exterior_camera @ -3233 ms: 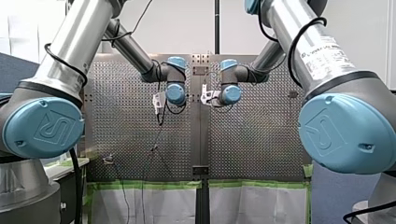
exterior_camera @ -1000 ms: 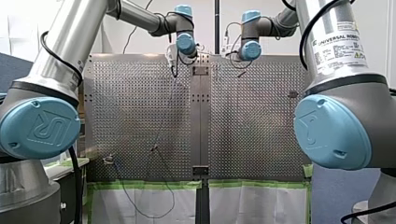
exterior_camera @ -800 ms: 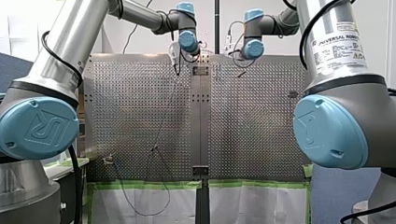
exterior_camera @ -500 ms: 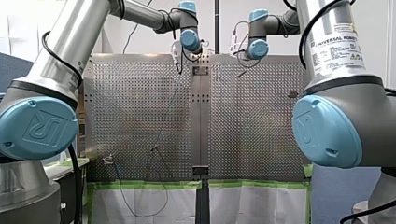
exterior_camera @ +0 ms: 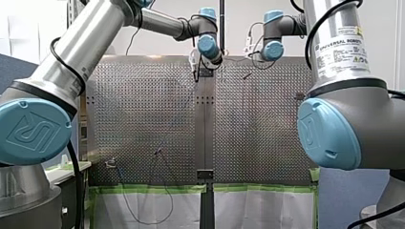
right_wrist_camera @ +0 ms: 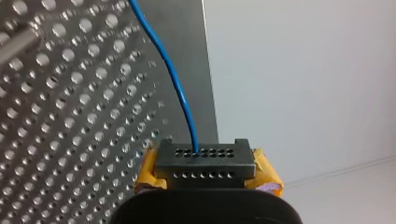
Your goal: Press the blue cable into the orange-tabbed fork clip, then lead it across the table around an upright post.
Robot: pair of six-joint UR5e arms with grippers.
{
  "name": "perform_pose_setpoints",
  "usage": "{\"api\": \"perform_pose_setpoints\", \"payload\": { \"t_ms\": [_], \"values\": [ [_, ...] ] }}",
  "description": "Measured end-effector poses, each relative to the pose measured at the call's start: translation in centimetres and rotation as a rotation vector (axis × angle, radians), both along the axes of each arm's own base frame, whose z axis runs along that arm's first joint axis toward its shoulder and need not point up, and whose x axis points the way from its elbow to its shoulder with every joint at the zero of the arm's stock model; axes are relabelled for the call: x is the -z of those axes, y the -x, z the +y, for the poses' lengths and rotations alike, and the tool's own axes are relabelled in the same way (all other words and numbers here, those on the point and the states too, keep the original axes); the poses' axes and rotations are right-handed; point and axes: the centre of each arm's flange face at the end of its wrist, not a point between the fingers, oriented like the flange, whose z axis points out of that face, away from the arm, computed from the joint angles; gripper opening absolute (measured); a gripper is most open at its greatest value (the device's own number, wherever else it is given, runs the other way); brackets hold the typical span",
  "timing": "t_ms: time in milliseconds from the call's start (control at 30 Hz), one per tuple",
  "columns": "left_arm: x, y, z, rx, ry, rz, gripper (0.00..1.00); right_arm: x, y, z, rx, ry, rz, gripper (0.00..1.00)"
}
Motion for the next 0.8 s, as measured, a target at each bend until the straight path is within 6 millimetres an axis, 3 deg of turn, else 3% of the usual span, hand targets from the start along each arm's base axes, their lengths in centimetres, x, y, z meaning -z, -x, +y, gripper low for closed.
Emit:
{"api": "perform_pose_setpoints", "payload": {
  "t_ms": [200,467,800],
  "values": [
    [1.1,-1.3,-1.5,0.01,0.009,0.003,0.0,0.0,1.0,-0.6,0.012,-0.002,-0.009,0.0],
    [-1.0,-1.9,-2.6,0.034,0.067,-0.031,0.0,0.1,2.3,-1.3,0.032,-0.005,-0.014,0.0],
    [1.4,-2.2,-5.3,0.054,0.043,0.014,0.0,0.1,3.8,-2.1,0.054,-0.006,-0.014,0.0]
  ]
}}
